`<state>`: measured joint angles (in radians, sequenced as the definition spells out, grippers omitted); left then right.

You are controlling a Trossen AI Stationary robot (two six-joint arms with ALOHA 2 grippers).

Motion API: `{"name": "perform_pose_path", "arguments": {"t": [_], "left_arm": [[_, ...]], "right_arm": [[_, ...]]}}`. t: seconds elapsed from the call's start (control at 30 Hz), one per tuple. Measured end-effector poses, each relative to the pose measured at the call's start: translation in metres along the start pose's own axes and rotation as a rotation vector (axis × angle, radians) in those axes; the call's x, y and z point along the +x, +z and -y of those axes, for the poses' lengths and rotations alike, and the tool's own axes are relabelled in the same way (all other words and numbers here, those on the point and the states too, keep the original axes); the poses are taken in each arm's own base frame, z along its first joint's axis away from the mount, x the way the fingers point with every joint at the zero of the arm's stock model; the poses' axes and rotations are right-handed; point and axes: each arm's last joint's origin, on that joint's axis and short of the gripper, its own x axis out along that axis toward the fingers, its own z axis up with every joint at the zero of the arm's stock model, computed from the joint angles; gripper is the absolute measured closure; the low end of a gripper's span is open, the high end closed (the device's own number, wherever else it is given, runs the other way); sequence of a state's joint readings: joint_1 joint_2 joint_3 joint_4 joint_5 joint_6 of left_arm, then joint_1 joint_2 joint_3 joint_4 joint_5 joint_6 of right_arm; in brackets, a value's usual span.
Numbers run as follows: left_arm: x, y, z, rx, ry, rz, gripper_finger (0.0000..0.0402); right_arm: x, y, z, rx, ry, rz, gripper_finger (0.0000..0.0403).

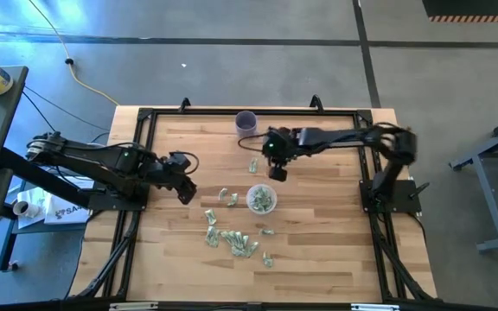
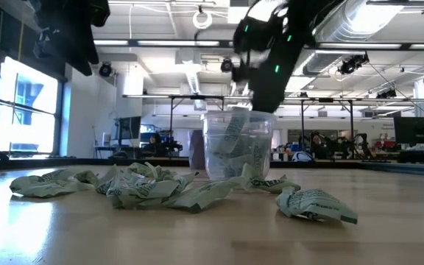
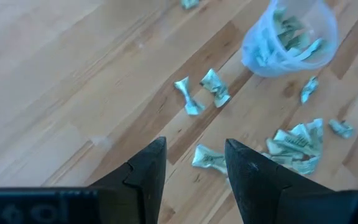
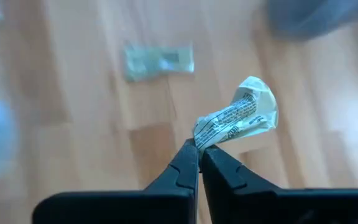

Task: Pick and place Stevia / Truvia into bins
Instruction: Put the stevia packet into the transparent container

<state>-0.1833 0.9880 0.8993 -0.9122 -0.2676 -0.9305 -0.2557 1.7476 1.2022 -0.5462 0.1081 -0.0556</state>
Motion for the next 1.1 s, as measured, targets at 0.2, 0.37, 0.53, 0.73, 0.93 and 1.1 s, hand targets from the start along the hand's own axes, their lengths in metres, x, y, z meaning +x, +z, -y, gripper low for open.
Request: {"name": "perform_pose_path", "arguments": {"t": [0.2,0.37,0.53,0.73,0.93,1.1], "left_arm": [[0.019,0.008,0.019,0.053,-0.06,0.04,0.0202],[0.049,0.028,0.021,-0.001,-0.029,0.069,0.0202],[0.073,0.056,0.008,-0.161,-0.103,0.024,0.0202],[0.104,0.082,0.002,-0.222,-0.107,0.134,0.0201],[0.157,0.103,-0.003,-0.306,-0.046,0.12,0.0201],[0.193,0.125,0.016,-0.233,0.004,0.054,0.0201]], "right_arm": [[-0.062,0.006,-0.032,0.072,0.248,0.157,0.0398],[-0.052,0.006,-0.077,0.112,0.448,0.107,0.0368],[-0.045,-0.001,-0.101,0.13,0.405,0.052,0.0288],[-0.077,-0.014,-0.099,0.122,0.15,0.074,0.0163],[-0.12,-0.041,-0.087,0.26,-0.112,0.056,0.0074],[-0.13,-0.051,-0.082,0.339,-0.178,0.02,0.0049]]}}
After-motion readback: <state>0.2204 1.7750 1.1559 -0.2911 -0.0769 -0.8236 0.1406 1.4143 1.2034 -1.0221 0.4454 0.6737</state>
